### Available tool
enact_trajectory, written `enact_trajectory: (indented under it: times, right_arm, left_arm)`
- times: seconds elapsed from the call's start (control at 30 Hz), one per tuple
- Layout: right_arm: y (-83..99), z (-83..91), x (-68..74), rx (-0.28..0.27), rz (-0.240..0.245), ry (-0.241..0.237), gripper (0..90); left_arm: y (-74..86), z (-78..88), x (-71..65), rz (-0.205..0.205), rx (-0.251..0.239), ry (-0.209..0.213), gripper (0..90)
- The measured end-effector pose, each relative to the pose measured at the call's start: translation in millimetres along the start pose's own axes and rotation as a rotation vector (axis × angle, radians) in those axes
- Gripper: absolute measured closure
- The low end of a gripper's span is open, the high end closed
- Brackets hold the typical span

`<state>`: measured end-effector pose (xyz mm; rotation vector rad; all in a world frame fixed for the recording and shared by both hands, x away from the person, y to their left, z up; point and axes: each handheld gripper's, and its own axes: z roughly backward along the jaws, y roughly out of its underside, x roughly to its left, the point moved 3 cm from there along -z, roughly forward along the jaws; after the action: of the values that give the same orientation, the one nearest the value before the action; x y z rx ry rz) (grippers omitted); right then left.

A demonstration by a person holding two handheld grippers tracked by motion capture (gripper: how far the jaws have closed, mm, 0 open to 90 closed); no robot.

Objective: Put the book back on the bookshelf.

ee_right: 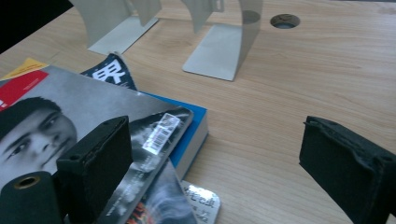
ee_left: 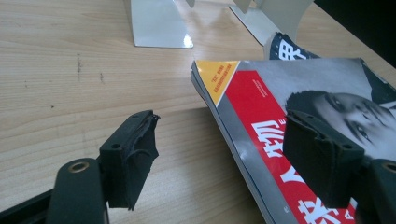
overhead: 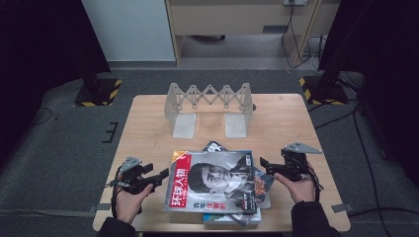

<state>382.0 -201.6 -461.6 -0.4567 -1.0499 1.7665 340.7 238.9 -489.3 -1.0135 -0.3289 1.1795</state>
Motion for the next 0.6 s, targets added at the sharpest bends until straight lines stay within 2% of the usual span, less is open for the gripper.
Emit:
enact_trajectory:
  times: [0.2,0.47,0.6]
  right_arm:
    - [-0.4,-4.8,18.8,0.017,0.02,-0.042,9.4]
    - [1.8,-10.9,34.5,0.025,0.031,-0.076,9.6]
    - [5.1,-14.9,41.4,0.039,0.051,-0.095,11.3]
  left_arm:
    - [6.5,1.7,-7.0,-0.002,0.024,0.038,24.7]
    - [15.5,3.0,-15.7,0.008,0.064,0.089,28.9]
    - [20.6,2.1,-21.1,0.009,0.094,0.104,30.2]
